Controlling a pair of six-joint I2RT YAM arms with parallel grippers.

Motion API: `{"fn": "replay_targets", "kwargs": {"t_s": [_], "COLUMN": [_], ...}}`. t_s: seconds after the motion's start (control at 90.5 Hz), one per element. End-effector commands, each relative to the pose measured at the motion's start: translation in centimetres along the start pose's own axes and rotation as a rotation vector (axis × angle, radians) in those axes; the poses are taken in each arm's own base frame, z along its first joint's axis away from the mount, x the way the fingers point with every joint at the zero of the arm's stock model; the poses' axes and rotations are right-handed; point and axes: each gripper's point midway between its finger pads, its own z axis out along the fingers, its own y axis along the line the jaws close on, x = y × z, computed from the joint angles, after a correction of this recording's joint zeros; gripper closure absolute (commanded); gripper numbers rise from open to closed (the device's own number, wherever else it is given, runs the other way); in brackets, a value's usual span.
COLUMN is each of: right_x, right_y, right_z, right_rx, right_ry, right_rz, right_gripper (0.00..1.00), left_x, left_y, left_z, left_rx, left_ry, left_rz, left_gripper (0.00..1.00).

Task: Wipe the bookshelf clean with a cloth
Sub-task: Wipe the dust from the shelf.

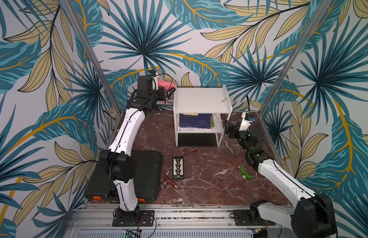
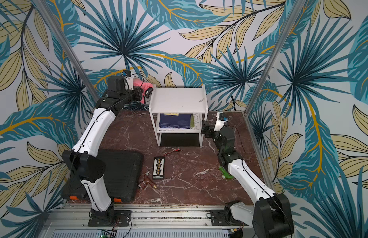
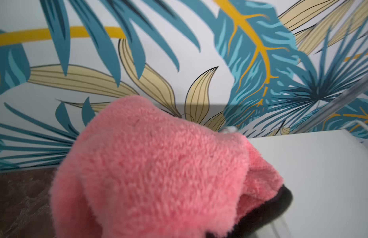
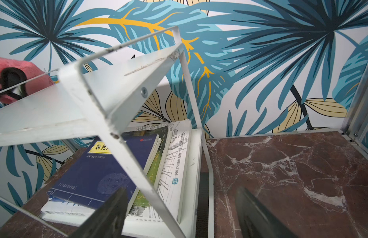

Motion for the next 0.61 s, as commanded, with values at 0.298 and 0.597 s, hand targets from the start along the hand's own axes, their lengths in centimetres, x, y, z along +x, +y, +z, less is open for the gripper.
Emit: {"fn": "replay_targets", "kwargs": {"t_s": [0.298,0.597], "right_x": [0.5,1.4], "right_y": [0.7,2.1], "right_z": [1.8,3.5], "right_rx": [-0.033,-0.110], "right_ry": [0.033,0.074], "right_rz": [-0.020,-0.021], "right_gripper": [0.15,0.15], "left_x": [-0.8,-2.1], "left_y": [-9.2,-8.5], "left_z": [-1.0,0.1], "left_rx": [0.513,0.466], "left_ry": [-0.011,-0.057], "left_rz": [0.028,0.117], "left_gripper": [1.00,1.00]}}
